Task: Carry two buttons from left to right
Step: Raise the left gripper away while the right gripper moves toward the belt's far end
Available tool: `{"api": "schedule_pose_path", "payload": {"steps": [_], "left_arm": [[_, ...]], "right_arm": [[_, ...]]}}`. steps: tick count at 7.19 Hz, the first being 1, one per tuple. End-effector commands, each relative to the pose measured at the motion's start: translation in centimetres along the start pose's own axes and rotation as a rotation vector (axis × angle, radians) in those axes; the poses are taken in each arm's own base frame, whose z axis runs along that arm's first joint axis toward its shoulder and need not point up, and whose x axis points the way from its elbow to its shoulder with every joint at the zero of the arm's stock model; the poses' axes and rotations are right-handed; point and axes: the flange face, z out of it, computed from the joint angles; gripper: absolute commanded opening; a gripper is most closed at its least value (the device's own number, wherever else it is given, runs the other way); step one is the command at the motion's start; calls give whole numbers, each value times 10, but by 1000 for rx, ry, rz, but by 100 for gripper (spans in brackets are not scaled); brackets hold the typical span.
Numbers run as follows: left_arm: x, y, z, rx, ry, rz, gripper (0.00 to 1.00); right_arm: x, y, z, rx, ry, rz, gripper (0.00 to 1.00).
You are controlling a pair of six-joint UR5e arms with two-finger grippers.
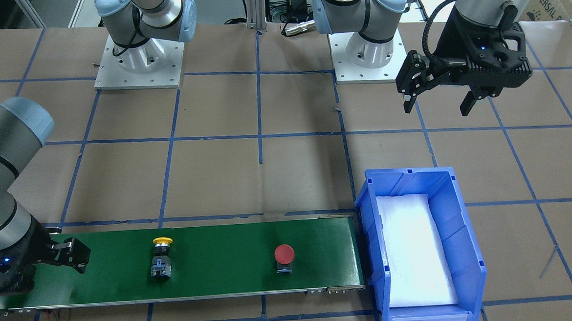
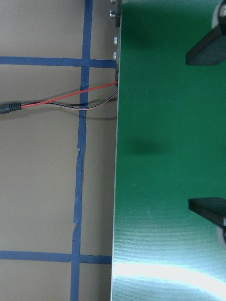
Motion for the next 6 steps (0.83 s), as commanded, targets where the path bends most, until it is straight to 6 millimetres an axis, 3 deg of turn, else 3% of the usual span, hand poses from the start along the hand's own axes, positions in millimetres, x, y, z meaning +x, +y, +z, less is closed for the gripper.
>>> {"api": "schedule_pose_path", "payload": {"steps": [1, 3, 6], "left_arm": [[5, 0, 1, -6, 2, -5, 100], [26, 1, 3, -11, 23, -93, 100], [34, 4, 2, -12, 18, -162, 100]], "right_arm": [[9, -23, 4, 16, -4, 5, 100], [13, -40, -4, -50, -26, 19, 100], [12, -31, 3, -74, -34, 19, 100]]}}
